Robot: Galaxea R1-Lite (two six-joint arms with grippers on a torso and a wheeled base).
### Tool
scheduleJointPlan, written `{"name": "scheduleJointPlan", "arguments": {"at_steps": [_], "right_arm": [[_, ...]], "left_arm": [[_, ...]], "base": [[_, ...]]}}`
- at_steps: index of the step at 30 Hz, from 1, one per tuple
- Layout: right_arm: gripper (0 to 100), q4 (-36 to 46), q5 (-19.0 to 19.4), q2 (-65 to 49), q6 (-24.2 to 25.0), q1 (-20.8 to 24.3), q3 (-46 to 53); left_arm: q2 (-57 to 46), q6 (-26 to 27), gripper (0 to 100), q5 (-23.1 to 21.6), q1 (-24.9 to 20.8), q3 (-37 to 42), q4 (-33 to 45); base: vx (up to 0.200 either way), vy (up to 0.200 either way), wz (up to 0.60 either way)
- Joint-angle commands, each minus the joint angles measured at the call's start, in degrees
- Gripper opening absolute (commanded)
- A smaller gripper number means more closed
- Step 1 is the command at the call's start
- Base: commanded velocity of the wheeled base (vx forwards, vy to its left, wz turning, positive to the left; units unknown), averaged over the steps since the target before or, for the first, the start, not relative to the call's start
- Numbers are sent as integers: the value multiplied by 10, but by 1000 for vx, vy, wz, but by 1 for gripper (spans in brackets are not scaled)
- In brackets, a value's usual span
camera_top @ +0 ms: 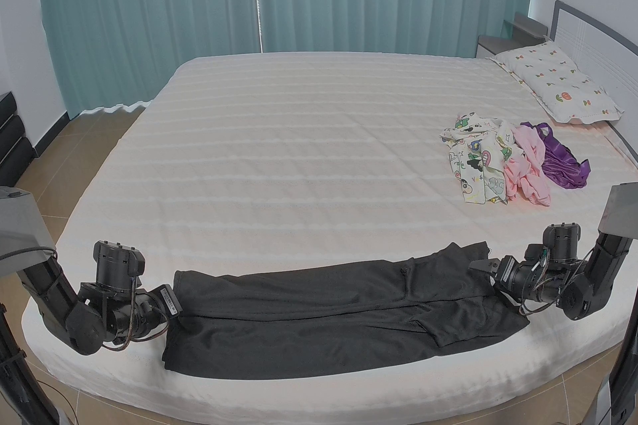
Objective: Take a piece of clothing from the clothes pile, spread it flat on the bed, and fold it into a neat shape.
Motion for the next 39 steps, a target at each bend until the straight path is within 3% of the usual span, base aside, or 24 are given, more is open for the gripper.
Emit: {"name": "scheduleJointPlan", "arguments": {"at_steps": [1, 18, 34, 35, 39], "right_arm": [[0, 7, 5, 4, -6, -1, -3], [0, 0, 12, -4, -9, -41, 14], [0, -1, 13, 2, -9, -31, 17], [100, -1, 13, 2, -9, -31, 17], [100, -1, 13, 0, -3, -24, 16]], "left_arm": [[0, 0, 0, 0, 0, -1, 0], [5, 2, 0, 0, -1, 4, 0], [6, 1, 0, -1, -7, 10, 0], [6, 1, 0, -1, -7, 10, 0], [6, 0, 0, -2, -11, 12, 0]], "base": [[0, 0, 0], [0, 0, 0], [0, 0, 0], [0, 0, 0], [0, 0, 0]]}}
